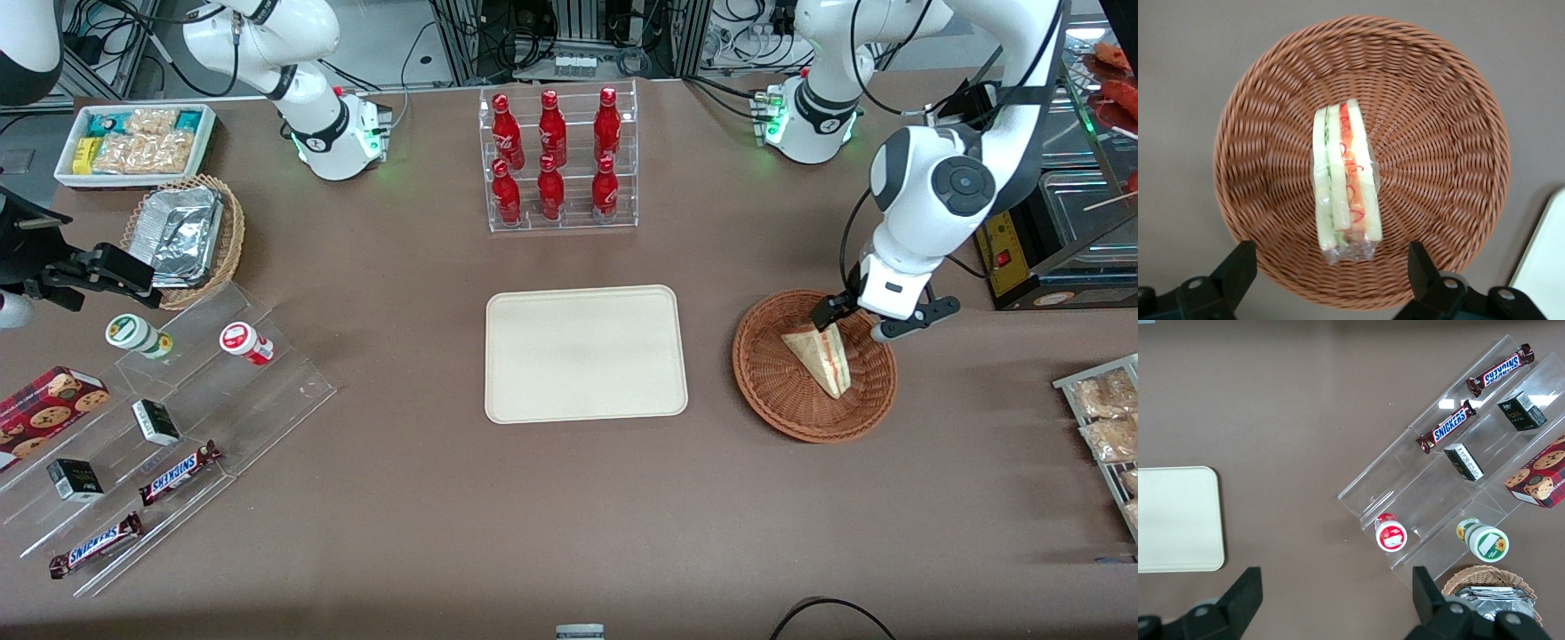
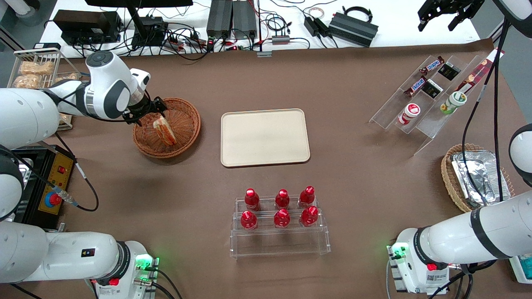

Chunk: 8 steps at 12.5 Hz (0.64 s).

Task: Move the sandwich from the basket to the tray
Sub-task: 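Lower the left gripper and close it on the wrapped sandwich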

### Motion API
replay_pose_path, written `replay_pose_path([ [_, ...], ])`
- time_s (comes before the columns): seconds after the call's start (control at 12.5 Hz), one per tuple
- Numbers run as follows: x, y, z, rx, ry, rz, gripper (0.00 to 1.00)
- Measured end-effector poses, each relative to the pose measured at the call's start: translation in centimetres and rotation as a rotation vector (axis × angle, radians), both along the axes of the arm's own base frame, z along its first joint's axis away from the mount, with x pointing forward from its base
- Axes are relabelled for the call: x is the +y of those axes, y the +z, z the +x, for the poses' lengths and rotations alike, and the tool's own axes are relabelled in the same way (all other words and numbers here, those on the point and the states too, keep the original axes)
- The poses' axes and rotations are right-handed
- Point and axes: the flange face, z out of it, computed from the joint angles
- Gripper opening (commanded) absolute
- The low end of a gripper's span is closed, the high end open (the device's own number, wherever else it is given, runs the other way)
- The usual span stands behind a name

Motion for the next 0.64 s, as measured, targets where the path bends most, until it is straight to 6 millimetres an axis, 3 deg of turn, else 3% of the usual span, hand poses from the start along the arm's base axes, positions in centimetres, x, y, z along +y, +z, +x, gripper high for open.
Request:
replay_pose_path([
  [0.24, -0.7, -1.8, 0.1, 0.016, 0.196, -0.015, 1.0],
  [0.64, -0.7, -4.2, 0.1, 0.057, 0.217, -0.013, 1.0],
])
